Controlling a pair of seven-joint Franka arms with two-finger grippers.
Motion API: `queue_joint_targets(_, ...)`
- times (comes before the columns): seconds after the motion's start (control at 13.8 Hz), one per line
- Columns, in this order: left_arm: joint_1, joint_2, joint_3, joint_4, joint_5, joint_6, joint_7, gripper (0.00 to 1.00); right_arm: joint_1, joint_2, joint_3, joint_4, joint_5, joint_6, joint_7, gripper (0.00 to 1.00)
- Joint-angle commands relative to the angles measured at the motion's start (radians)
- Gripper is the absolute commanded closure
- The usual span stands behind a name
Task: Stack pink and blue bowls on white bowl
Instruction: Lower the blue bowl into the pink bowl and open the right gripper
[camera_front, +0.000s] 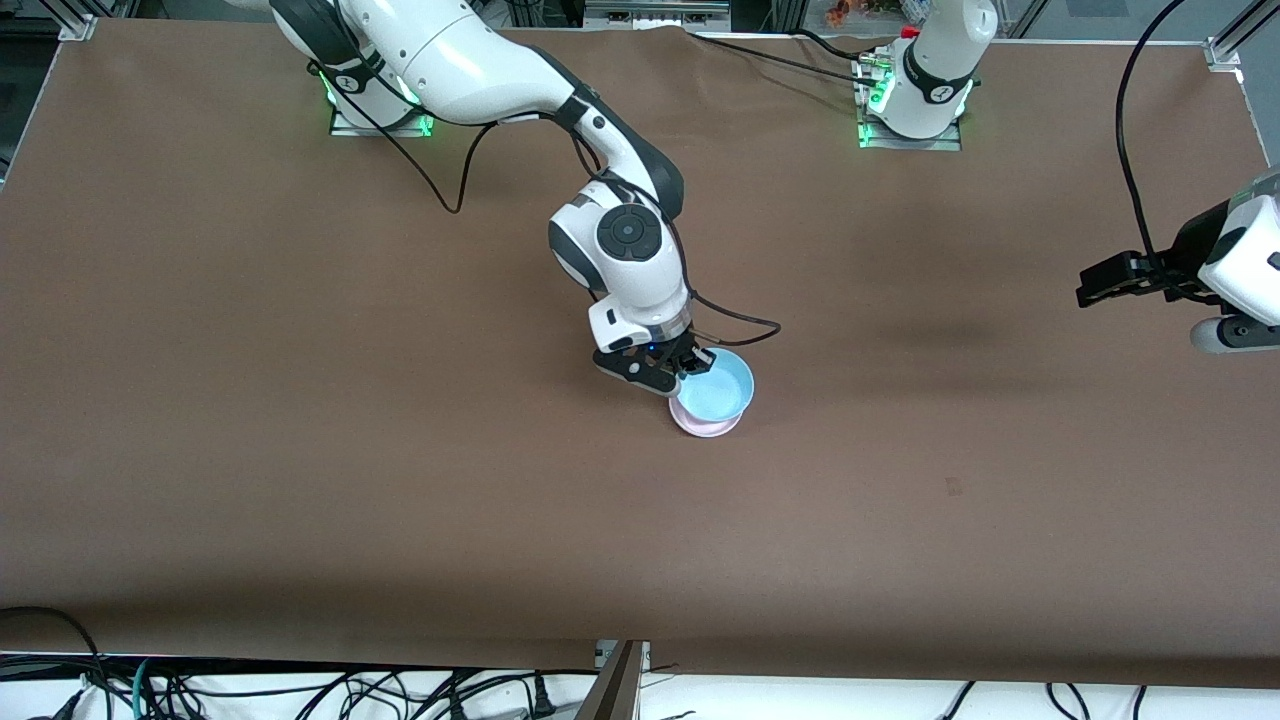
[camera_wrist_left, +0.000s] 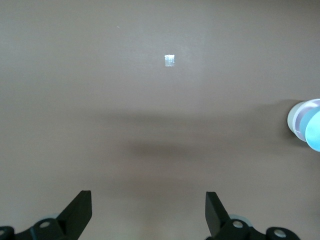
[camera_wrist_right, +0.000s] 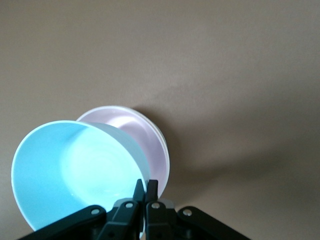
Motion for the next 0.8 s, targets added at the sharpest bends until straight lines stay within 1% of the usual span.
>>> queue_joint_targets(0.0, 0.026, 0.002, -0.052, 0.015, 0.007, -0.023, 0.007, 0.0, -0.005, 0.018, -0.001, 0.052, -0.02, -0.007, 0.005, 1.0)
queue_joint_targets(0.29, 0.019, 0.015, -0.049, 0.018, 0.021, -0.021, 0.01, 0.0, -0.009, 0.051, -0.003, 0.064, -0.02, 0.048, 0.005, 1.0)
queue_joint_targets(0.73, 0.028, 0.029, -0.043, 0.021, 0.01, -0.02, 0.01, 0.0, -0.008, 0.055, -0.007, 0.06, -0.022, 0.042, 0.004, 1.0)
